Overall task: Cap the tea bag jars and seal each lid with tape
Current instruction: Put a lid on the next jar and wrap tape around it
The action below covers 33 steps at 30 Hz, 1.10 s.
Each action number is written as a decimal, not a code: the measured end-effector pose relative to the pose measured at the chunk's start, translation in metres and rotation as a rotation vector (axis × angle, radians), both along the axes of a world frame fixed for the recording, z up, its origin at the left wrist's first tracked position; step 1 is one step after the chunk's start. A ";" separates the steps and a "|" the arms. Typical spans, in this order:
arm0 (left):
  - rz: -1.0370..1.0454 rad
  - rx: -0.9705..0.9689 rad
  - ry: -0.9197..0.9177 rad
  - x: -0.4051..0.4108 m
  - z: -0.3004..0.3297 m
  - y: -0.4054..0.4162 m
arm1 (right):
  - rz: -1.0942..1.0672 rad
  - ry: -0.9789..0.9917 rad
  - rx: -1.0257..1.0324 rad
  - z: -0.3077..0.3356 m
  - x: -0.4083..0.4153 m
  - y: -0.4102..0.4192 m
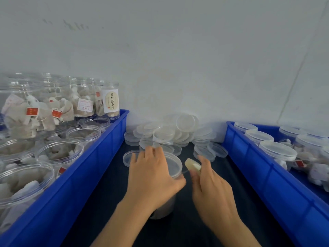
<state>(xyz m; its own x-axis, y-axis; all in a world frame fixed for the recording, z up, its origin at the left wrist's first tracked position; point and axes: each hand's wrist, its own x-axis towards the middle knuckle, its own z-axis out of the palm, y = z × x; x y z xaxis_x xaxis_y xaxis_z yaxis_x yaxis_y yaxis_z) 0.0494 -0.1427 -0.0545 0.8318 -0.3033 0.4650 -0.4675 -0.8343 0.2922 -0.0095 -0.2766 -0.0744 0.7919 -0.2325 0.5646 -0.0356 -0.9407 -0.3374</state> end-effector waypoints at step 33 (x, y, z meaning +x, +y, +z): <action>-0.118 -0.083 -0.018 0.001 0.004 0.003 | -0.029 0.162 -0.008 0.004 0.014 -0.002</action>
